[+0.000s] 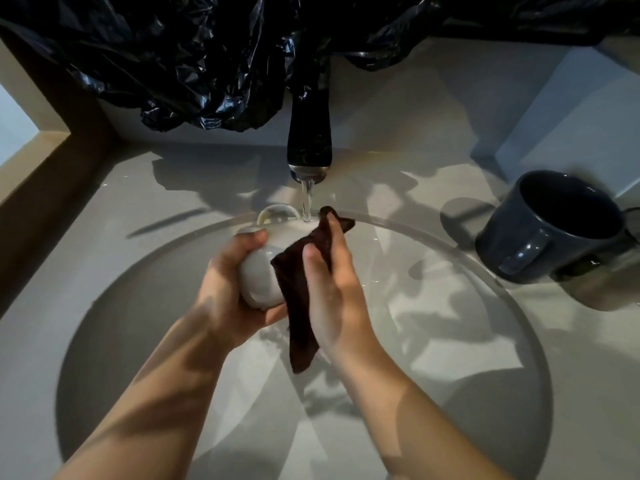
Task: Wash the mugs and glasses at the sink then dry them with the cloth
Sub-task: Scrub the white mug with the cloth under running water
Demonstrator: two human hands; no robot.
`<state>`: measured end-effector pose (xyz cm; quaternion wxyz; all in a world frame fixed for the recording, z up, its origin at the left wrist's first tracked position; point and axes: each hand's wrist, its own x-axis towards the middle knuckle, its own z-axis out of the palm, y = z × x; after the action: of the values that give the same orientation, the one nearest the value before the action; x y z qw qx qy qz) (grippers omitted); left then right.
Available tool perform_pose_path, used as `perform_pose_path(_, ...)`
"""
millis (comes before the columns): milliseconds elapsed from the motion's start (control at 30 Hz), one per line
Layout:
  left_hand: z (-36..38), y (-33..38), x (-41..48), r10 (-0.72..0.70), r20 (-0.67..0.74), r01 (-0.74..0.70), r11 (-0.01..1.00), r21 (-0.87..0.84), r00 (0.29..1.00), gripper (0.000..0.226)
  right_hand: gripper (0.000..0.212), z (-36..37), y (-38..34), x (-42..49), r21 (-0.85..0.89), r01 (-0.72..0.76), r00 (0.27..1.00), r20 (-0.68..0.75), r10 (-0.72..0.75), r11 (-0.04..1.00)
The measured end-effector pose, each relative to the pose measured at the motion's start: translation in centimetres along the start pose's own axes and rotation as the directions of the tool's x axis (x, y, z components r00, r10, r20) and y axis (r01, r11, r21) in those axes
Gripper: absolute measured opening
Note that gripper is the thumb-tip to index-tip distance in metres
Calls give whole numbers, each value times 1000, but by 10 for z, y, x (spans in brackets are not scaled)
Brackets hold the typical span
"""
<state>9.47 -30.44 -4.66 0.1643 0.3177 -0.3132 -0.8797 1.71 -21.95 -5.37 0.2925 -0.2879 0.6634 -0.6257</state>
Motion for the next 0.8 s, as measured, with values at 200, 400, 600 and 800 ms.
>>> perform_pose_path(200,1,4,-4,83,-65,-57,942,331,994,44,27,-16,-16,19,232,-53,998,-13,58,971)
perform_pose_path(400,1,4,-8,166,7,-155,907,392,986,50,34,-27,-16,20,380,-469,874,71,481,797)
perform_pose_path(600,-5,6,-6,131,72,-148,780,609,989,75,25,-29,-13,17,-235,180,982,95,-162,955)
perform_pose_path(800,-1,0,-8,174,-1,-136,775,617,985,81,18,-30,-3,26,-226,40,998,-41,-50,973)
